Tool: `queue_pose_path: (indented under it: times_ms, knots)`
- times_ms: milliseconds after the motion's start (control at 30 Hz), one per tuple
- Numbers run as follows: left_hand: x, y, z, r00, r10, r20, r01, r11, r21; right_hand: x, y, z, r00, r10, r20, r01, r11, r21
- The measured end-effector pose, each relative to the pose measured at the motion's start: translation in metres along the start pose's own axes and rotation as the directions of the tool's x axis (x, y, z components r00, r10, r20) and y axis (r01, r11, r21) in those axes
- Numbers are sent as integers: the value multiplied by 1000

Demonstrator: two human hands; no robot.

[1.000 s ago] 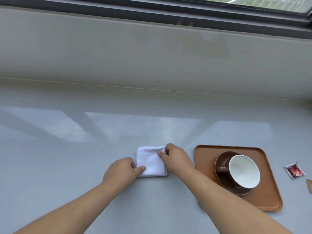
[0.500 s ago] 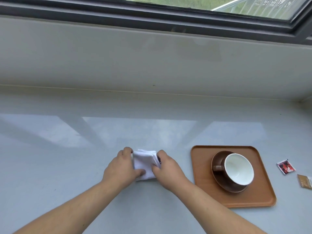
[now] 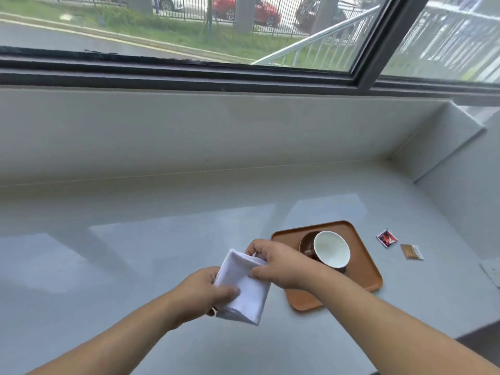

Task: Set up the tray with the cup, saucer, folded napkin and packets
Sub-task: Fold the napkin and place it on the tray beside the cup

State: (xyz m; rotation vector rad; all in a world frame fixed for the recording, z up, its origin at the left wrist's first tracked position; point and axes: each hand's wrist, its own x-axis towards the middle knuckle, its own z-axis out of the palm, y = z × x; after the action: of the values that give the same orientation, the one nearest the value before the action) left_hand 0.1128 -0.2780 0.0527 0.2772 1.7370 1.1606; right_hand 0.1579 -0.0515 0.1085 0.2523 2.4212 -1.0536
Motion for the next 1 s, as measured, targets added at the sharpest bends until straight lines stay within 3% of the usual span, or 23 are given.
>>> queue_pose_path:
  times_ms: [200,467,700,1000]
  knots:
    - [26,14,52,996,-57,-70,60,997,46,5,26,-44,999,53,-6,-53,968,-244]
    - [72,18,96,974,-146,-172,159,985,67,36,70,-63,994,-4,112,65,839,-541]
    - [102,17,118,947,-205,-249,228,971,68,59,102,-67,985,-21,170,120,793,-598]
    - [119,11,140,935,-251,-252,278,958,74,70,121,-65,971,5,239,156,745,-649]
